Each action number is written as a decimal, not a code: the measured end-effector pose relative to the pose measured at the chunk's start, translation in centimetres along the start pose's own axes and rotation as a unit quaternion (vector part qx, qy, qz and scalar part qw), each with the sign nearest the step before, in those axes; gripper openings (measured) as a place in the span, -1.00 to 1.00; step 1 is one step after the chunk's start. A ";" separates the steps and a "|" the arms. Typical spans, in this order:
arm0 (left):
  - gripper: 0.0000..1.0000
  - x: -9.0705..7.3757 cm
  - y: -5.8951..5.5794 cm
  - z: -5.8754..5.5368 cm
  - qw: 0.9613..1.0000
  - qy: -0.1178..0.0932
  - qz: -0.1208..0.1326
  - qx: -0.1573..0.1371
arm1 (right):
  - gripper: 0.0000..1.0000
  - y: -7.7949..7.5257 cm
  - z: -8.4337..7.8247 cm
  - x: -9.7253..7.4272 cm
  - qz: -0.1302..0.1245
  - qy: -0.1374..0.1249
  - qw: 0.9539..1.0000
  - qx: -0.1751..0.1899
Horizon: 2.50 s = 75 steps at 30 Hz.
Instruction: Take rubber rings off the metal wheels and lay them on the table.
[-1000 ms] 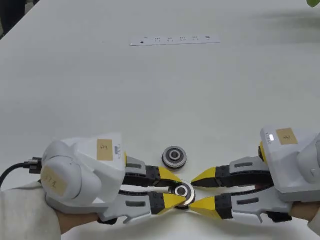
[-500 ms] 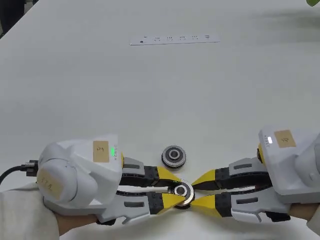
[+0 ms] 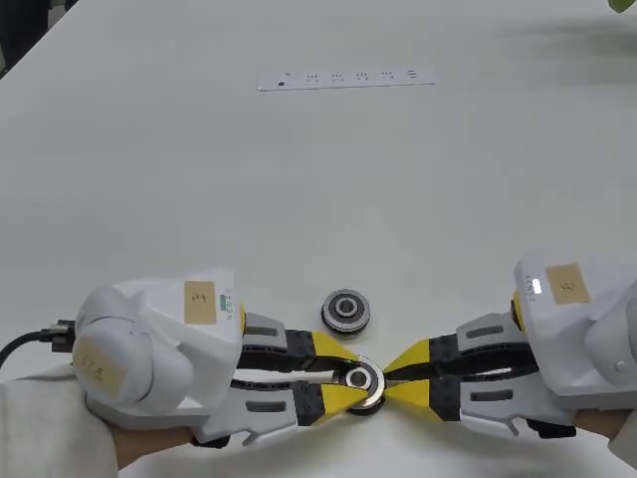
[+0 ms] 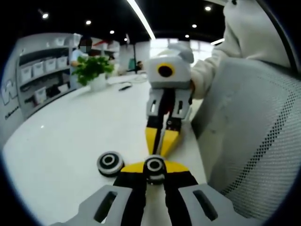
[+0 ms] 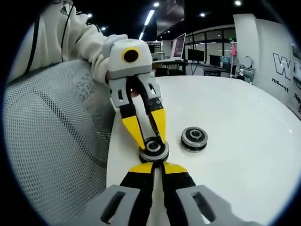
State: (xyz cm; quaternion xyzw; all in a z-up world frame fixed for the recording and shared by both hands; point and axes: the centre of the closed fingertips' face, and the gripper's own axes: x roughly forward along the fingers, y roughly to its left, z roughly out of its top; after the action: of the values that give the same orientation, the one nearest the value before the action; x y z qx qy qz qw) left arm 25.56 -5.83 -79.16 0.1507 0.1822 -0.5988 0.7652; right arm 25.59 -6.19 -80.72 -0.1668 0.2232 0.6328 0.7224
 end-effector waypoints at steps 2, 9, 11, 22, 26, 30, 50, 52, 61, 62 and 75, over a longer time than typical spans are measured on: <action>-0.71 0.0 0.0 0.0 1.000 0.000 0.000 0.001 | -0.96 -0.1 0.0 0.0 -0.003 0.002 1.000 0.003; -0.71 -0.1 0.0 0.0 1.000 0.001 0.002 0.005 | -1.00 -0.5 -0.1 0.0 -0.021 0.008 1.000 0.010; -0.71 -0.1 0.1 -0.1 1.000 0.002 0.003 0.006 | -1.00 -0.6 -0.1 0.0 -0.025 0.010 1.000 0.013; -0.72 -0.1 0.1 -0.1 1.000 0.003 0.006 0.013 | -1.00 -1.0 0.0 -0.3 -0.022 -0.016 0.990 0.136; -0.72 -0.1 0.1 -0.1 1.000 0.003 0.005 0.014 | -1.00 -1.2 -0.1 -0.4 -0.014 -0.027 0.983 0.182; -0.72 -0.1 0.1 -0.1 1.000 0.003 0.005 0.014 | -1.00 -1.2 0.1 -0.6 -0.008 -0.040 0.978 0.206; -0.72 0.0 -0.1 0.0 1.000 -0.001 -0.001 0.019 | -1.00 -0.7 1.0 -0.9 0.014 -0.070 0.957 0.280; -0.72 0.0 -0.1 0.0 1.000 -0.001 -0.001 0.019 | -1.00 -0.6 1.0 -0.9 0.014 -0.069 0.958 0.277; -0.72 0.0 -0.2 0.0 1.000 0.000 -0.002 0.020 | -1.00 -0.6 1.1 -0.9 0.015 -0.065 0.959 0.274; -0.72 0.0 -0.2 0.0 1.000 0.000 -0.002 0.020 | -1.00 -0.6 1.1 -0.9 0.015 -0.065 0.959 0.274; -0.73 0.0 -0.1 0.0 1.000 0.000 -0.002 0.020 | -1.00 -0.7 1.2 -0.9 0.017 -0.064 0.960 0.272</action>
State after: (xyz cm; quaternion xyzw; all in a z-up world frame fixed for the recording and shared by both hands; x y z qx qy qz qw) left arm 25.42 -5.84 -79.18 0.1656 0.1701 -0.6041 0.7607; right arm 26.32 -6.38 -79.27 0.0804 0.3431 0.5696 0.7426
